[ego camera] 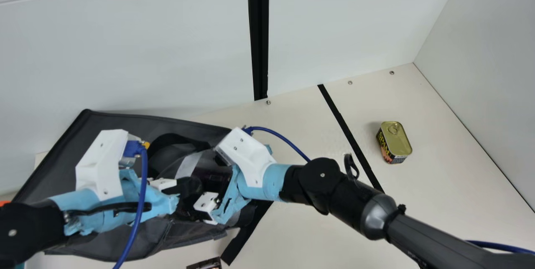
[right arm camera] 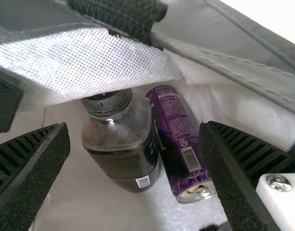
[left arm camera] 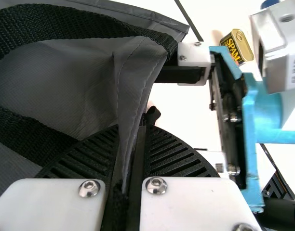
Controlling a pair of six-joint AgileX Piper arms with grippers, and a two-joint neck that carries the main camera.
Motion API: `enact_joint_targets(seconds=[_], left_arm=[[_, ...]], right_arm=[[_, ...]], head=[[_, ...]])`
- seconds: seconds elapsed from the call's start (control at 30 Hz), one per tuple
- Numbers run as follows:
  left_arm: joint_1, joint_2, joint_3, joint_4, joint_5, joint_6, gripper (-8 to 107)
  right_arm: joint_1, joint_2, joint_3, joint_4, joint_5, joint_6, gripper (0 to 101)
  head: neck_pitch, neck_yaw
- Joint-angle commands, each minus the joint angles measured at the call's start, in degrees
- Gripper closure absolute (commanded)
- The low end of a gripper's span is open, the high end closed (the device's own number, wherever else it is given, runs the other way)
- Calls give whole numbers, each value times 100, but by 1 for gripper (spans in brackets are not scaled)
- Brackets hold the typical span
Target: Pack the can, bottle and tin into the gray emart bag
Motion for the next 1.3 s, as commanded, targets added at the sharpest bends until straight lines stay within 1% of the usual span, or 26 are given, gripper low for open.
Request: enact_joint_targets(seconds=[0.0,0.37,0.6,0.9,1.27], left_arm=[[0,0,0,0,0,0,89],[0,0,0,0,0,0,89],[0,0,0,0,0,0,89],[0,0,0,0,0,0,89],[0,0,0,0,0,0,89]], right_arm=[[-33,-59,32,-55,13,34,10],[-305,-450,173,-442,120,392,10],[-450,-756,250,-791,112,777,10],[-641,-1286,449,-1379,51,1432,10],[-969,-1932,691,-2222,34,2216,10]], head=[[-130,-14],[-130,-14],[-130,-14],[-130,-14],[-130,-14]])
